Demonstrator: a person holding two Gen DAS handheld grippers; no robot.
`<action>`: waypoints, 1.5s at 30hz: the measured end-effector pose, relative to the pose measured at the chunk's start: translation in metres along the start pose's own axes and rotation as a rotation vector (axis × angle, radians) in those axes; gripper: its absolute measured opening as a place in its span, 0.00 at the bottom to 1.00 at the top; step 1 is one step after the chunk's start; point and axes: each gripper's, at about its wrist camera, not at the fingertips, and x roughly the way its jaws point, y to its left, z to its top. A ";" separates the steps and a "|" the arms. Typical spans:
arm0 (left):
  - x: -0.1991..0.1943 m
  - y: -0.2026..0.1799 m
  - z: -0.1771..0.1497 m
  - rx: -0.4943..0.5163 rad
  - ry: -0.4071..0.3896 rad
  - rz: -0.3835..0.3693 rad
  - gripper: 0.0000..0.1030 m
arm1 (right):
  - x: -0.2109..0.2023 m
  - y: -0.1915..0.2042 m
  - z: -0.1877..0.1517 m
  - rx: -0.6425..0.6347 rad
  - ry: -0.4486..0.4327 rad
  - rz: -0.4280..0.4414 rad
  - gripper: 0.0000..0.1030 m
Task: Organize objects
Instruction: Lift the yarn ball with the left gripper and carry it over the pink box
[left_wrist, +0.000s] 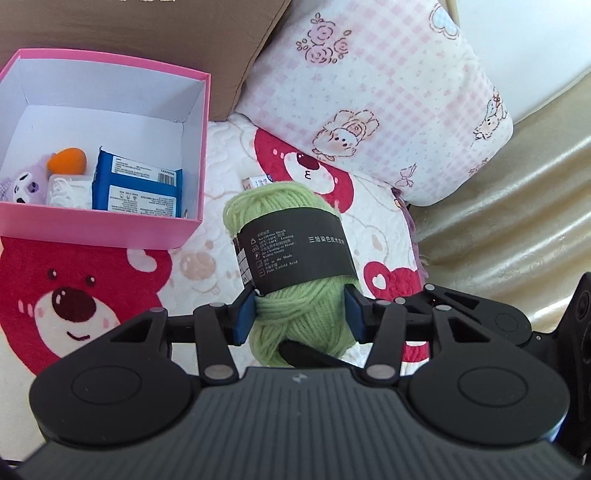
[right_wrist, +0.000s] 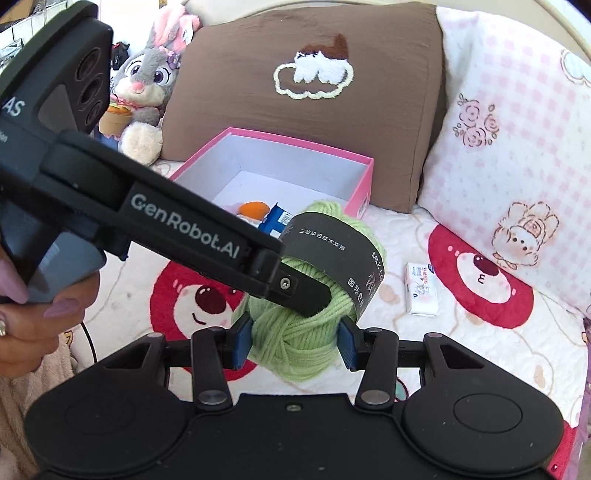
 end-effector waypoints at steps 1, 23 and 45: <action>-0.002 0.002 0.000 -0.007 -0.004 -0.008 0.47 | -0.001 0.001 0.002 0.000 -0.001 0.000 0.50; -0.048 0.026 0.013 0.015 -0.144 -0.011 0.49 | -0.001 0.031 0.035 -0.061 -0.093 -0.013 0.50; -0.089 0.079 0.055 -0.009 -0.328 0.138 0.50 | 0.056 0.068 0.106 -0.119 -0.202 0.037 0.50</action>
